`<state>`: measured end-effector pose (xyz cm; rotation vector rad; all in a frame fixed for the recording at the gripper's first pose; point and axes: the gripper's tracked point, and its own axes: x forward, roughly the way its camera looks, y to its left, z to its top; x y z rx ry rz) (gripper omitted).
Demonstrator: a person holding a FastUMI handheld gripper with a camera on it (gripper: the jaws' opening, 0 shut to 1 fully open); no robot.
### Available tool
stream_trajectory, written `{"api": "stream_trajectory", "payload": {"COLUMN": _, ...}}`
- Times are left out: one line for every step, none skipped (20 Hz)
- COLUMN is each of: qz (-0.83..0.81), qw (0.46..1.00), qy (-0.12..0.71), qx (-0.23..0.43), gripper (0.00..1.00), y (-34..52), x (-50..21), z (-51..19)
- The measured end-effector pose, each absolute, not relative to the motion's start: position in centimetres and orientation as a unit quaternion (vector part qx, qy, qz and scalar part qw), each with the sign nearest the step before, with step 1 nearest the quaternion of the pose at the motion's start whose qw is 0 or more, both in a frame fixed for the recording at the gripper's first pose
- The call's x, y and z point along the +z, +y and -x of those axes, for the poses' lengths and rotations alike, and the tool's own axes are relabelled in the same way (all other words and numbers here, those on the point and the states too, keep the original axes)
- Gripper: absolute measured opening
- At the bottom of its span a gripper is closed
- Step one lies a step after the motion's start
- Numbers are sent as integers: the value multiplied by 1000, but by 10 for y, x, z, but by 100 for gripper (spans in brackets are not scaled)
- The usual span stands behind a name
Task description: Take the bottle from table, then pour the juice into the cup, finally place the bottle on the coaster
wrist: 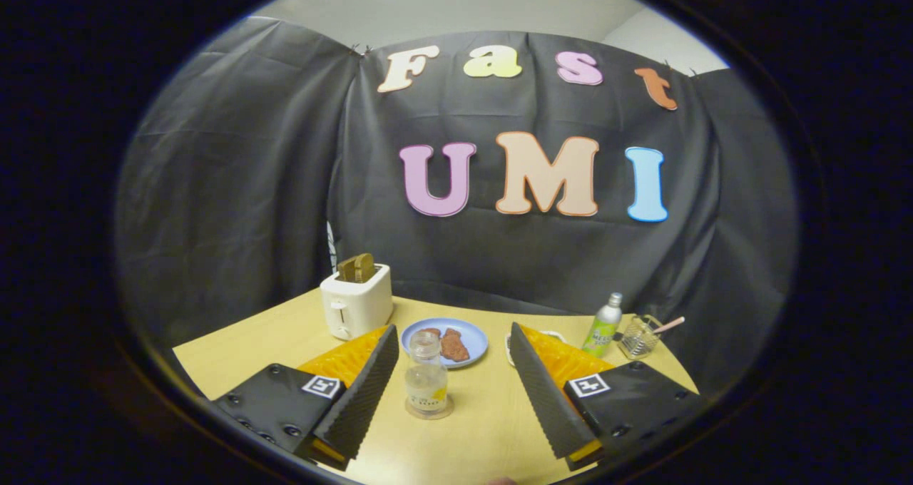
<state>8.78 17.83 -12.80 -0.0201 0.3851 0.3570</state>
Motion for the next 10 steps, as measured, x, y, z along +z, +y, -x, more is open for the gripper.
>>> {"api": "stream_trajectory", "payload": {"qz": 7, "qw": 968, "qy": 188, "qx": 169, "gripper": 99, "y": 173, "x": -122, "z": -85}}
{"api": "stream_trajectory", "payload": {"qz": 4, "qw": 969, "qy": 188, "qx": 160, "gripper": 99, "y": 166, "x": -116, "z": -82}}
{"api": "stream_trajectory", "payload": {"qz": 1, "qw": 970, "qy": 189, "qx": 152, "gripper": 99, "y": 161, "x": -112, "z": -78}}
{"api": "stream_trajectory", "payload": {"qz": -1, "qw": 971, "qy": 189, "qx": 146, "gripper": 99, "y": 155, "x": -107, "z": -75}}
{"api": "stream_trajectory", "payload": {"qz": -1, "qw": 972, "qy": 187, "qx": 140, "gripper": 99, "y": 150, "x": -102, "z": -72}}
{"api": "stream_trajectory", "payload": {"qz": -1, "qw": 974, "qy": 183, "qx": 135, "gripper": 99, "y": 145, "x": -95, "z": -69}}
{"api": "stream_trajectory", "payload": {"qz": -1, "qw": 975, "qy": 179, "qx": 130, "gripper": 99, "y": 139, "x": -90, "z": -65}}
{"api": "stream_trajectory", "payload": {"qz": -3, "qw": 977, "qy": 175, "qx": 124, "gripper": 99, "y": 134, "x": -83, "z": -62}}
{"api": "stream_trajectory", "payload": {"qz": -6, "qw": 978, "qy": 172, "qx": 119, "gripper": 99, "y": 129, "x": -78, "z": -59}}
{"api": "stream_trajectory", "payload": {"qz": -8, "qw": 979, "qy": 170, "qx": 113, "gripper": 99, "y": 124, "x": -74, "z": -55}}
